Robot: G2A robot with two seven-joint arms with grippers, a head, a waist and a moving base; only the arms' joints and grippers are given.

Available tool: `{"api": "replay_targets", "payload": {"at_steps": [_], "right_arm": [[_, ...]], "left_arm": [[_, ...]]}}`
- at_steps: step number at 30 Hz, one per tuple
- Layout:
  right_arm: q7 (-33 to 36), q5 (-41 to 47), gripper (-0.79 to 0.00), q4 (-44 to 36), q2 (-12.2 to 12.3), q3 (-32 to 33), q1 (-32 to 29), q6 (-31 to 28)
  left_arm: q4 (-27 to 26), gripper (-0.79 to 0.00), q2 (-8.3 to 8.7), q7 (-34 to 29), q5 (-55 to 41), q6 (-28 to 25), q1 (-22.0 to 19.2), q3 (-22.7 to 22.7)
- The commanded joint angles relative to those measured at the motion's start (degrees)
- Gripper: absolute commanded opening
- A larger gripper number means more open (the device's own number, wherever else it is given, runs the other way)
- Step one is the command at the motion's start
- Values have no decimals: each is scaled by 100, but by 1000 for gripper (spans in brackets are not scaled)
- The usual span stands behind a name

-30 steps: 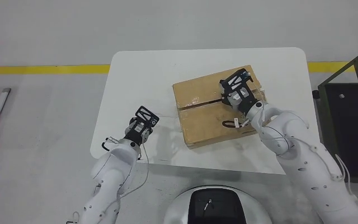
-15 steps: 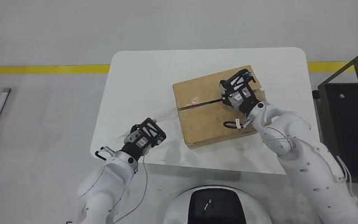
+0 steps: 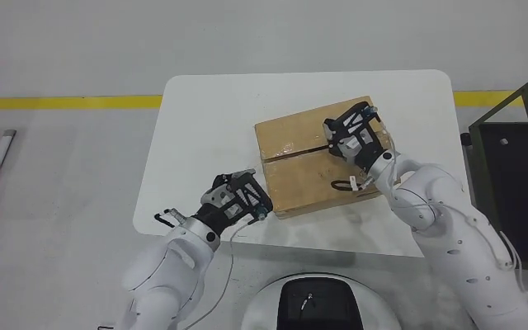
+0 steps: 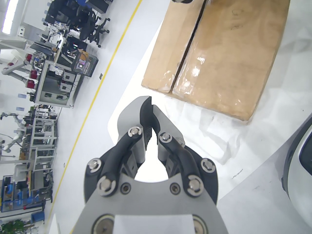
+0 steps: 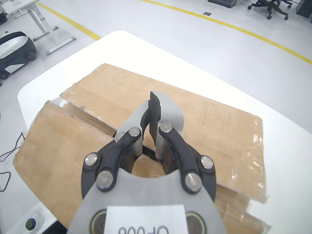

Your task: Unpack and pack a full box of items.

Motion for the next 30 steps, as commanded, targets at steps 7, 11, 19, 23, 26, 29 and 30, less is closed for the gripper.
{"api": "replay_targets", "payload": {"at_steps": [7, 11, 19, 23, 26, 29, 30], "right_arm": [[16, 12, -785, -66, 18, 86, -116, -46], [54, 23, -785, -94, 26, 116, -152, -79], [112, 18, -785, -113, 30, 113, -121, -122], [155, -4, -785, -102, 35, 126, -113, -116], [197, -18, -785, -110, 38, 137, -118, -86], [261, -45, -785, -120, 41, 141, -125, -59], [286, -53, -785, -124, 42, 141, -125, -53]], "left_arm": [[290, 0, -108, -564, -814, 762, 21, 127], [470, 0, -119, -881, -1485, 1079, 263, -185], [928, 0, -94, -544, -1569, 1235, 784, -492], [1297, 0, -109, -222, -1469, 1372, 782, -448], [1637, 0, -130, 33, -1314, 1504, 657, -357], [1963, 0, -158, 251, -1249, 1539, 459, -227], [2061, 0, -170, 320, -1260, 1545, 387, -178]]}}
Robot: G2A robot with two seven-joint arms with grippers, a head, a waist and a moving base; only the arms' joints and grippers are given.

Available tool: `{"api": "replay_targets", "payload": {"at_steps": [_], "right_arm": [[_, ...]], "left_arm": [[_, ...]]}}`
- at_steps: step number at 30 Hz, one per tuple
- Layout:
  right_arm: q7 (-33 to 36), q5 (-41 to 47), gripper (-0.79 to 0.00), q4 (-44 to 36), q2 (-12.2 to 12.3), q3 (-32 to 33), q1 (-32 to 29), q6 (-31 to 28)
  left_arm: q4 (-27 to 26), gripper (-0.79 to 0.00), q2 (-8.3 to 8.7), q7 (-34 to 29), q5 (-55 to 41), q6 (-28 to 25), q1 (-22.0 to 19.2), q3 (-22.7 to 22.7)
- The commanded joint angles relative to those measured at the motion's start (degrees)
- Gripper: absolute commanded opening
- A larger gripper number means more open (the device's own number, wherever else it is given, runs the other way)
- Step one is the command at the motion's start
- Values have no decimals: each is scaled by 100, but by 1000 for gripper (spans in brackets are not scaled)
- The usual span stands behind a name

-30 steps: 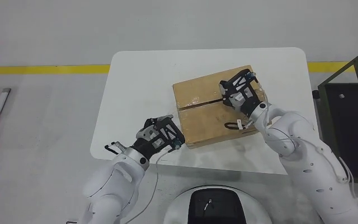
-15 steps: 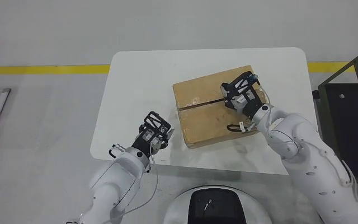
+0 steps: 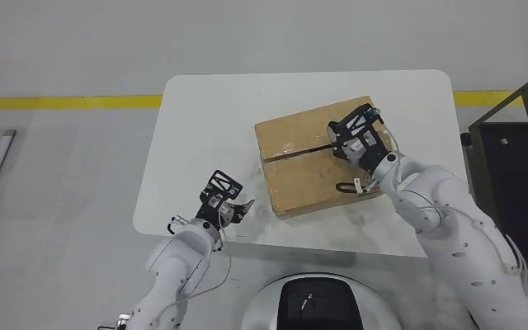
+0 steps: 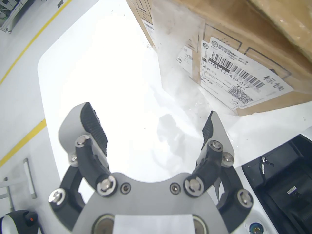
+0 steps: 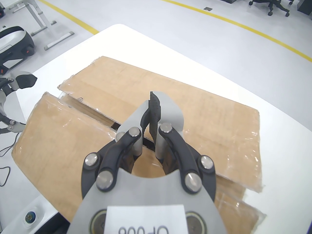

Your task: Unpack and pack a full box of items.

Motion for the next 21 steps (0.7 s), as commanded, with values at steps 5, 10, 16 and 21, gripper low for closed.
{"api": "replay_targets", "payload": {"at_steps": [5, 10, 16, 21], "right_arm": [[139, -49, -785, 1, 3, -15, 20, 35], [204, -89, -785, 36, -3, -76, 91, 51], [219, -104, -785, 96, -21, -167, 185, 116], [195, -120, -785, 148, -37, -235, 225, 195]], "left_arm": [[515, 0, -61, 315, -71, -123, -448, 259], [840, 0, -119, 551, -144, -167, -815, 451], [1135, 0, -196, 793, -254, -57, -1156, 644], [1053, -422, -231, 920, -174, 10, -1204, 755]]}}
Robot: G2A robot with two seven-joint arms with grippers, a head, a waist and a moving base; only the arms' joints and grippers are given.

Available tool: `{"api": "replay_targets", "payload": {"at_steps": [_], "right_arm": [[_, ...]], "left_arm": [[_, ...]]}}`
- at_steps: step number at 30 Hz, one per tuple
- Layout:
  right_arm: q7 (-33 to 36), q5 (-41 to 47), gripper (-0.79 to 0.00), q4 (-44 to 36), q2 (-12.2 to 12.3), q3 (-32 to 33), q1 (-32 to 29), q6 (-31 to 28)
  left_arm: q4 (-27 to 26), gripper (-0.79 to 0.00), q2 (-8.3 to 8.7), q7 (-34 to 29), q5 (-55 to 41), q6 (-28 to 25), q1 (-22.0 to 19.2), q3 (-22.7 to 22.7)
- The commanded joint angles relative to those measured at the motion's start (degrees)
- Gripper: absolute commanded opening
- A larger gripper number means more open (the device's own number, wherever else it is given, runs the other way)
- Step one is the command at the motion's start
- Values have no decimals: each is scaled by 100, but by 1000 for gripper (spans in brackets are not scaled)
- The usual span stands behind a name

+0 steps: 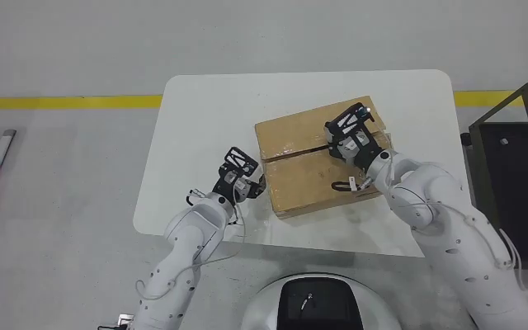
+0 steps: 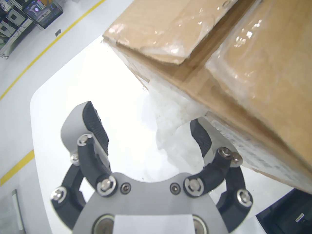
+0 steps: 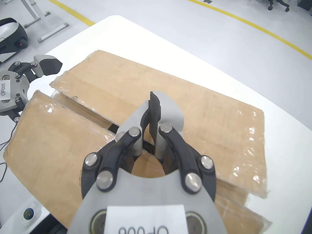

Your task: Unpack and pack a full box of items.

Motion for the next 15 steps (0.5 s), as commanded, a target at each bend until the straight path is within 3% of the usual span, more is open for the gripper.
{"api": "replay_targets", "payload": {"at_steps": [1, 4, 8, 15], "right_arm": [[-11, -3, -785, 12, -5, -20, 13, 20], [-15, -12, -785, 23, -12, -41, 31, 54], [-13, -9, -785, 46, -18, -62, 45, 59], [-21, 0, -785, 68, -30, -111, 66, 51]], "left_arm": [[-58, -496, -2, 34, 31, 20, 11, -16], [-179, -785, 1, 74, 61, 50, 73, -86], [-331, -779, 13, 112, 137, 101, 180, -207], [-608, -671, 36, 79, 422, 36, 365, -319]]}}
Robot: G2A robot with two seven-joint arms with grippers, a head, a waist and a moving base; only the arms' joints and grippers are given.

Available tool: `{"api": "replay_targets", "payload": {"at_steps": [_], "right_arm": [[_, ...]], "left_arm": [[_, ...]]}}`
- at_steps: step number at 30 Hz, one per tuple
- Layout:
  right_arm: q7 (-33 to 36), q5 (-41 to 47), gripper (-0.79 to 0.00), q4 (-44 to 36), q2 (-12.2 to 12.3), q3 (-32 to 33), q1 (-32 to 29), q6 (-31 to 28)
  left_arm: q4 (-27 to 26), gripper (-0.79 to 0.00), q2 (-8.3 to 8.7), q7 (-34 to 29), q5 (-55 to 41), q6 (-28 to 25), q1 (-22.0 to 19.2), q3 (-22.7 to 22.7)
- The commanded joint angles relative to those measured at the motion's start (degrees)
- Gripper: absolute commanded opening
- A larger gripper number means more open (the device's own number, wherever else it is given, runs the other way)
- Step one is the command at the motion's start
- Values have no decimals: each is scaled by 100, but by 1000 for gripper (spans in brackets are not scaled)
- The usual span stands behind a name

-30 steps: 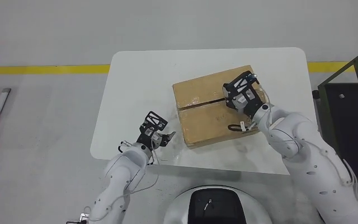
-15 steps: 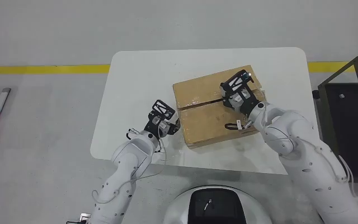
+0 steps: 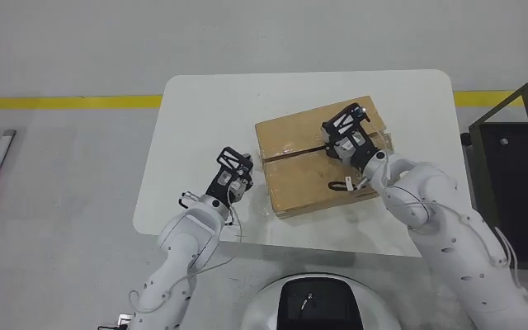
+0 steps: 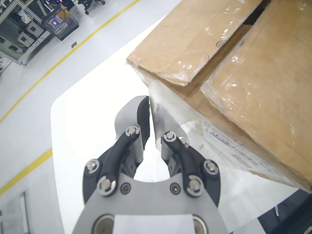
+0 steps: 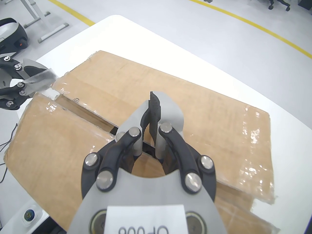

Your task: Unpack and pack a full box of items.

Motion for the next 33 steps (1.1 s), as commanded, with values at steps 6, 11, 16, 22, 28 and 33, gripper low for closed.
{"api": "replay_targets", "payload": {"at_steps": [6, 11, 16, 22, 28, 33], "right_arm": [[-18, 10, -785, 20, -9, -27, 23, -21], [-30, 21, -785, 45, -17, -42, 44, -15], [-49, 29, -785, 69, -24, -64, 48, -29], [-48, 28, -785, 54, -24, -63, -2, -54], [-31, 23, -785, -4, -21, -59, -83, -70], [-55, 16, -785, -21, -22, -84, -160, -85]], "left_arm": [[-151, -403, -12, -16, 290, 143, 5, -23], [-267, -363, -31, -92, 385, 208, -18, -11], [-275, -114, -57, -107, 598, 378, -80, 20], [-272, -46, -116, -96, 823, 776, -259, 90], [-255, -18, -188, -109, 852, 914, -513, 231], [-221, -3, -250, -130, 898, 912, -766, 386]]}}
